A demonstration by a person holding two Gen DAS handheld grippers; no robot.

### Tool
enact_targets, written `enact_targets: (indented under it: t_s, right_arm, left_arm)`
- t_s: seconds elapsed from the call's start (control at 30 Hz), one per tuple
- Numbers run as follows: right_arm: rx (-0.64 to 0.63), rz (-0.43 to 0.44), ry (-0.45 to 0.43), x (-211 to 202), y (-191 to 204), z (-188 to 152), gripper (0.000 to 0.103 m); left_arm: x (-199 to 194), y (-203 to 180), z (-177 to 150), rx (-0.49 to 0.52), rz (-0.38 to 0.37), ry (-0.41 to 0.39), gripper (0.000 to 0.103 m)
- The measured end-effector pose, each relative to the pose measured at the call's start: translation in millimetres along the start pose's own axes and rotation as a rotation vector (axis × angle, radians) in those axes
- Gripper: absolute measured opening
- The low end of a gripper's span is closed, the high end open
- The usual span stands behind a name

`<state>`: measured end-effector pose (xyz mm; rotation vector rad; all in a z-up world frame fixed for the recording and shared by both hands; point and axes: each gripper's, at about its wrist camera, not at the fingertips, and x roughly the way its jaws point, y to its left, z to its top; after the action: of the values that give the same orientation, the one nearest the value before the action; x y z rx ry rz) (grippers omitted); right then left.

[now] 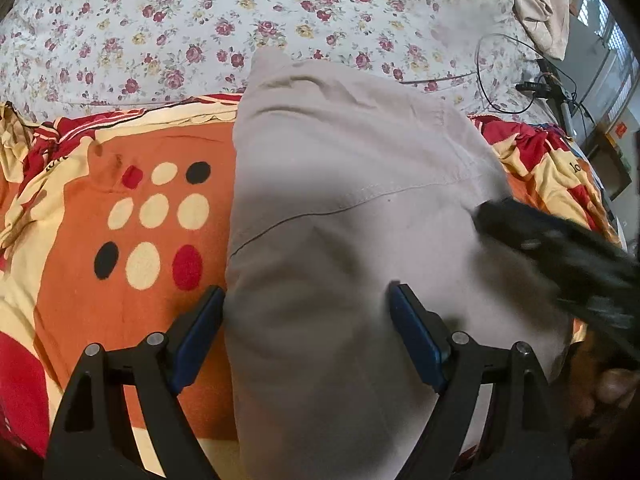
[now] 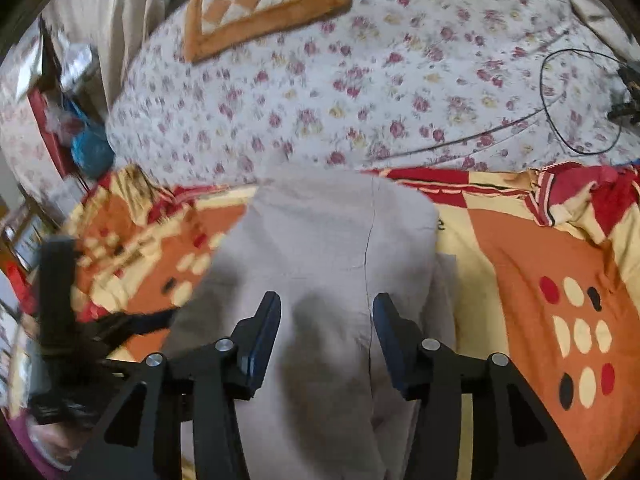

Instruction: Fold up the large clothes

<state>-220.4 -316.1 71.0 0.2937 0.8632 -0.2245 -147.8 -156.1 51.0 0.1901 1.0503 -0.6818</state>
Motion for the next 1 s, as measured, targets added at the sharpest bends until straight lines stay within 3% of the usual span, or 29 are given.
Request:
enact_targets:
  t_s: [0.1,0.23,0.37,0.5,0.67,1.0]
  right_arm:
    - [0.047,-0.036,0.026,22.5,-17.3,-11.2,0.045]
    - [0.105,-0.007,0.013,29.4,-35.8,-21.1,0.046]
    - [0.111,-0.012,0.027,9.4,-36.1,-17.3,0.052]
    - [0.091,-0.061,-0.009,-21.7,-26.5,-21.7,0.062]
    - [0.045,-0.117,-0.066,-45.6,-8.2,-28.3,0.074]
    - [0.036,-0.120,-0.088,-61.3,9.1,-32.3,0.082]
  left_arm:
    - [3.7,-0.9,-1.7,0.000,-0.011,0.003,0.086]
    - [8.8,0.9,-3.0,-0.035,-0.032,0.011,0.087]
    - [-2.3,2.0,-2.6,-0.063,-0.008,-0.004,0.087]
    - [-24.7,4.9,-4.8,-0.111,0.031,-0.088,0.087]
    - [-43.7,0.4,-6.0,-0.070,0.104,-0.145,0.087]
    - [-75.3,-6.2,-13.4,-0.048,0.136,-0.236,0.087]
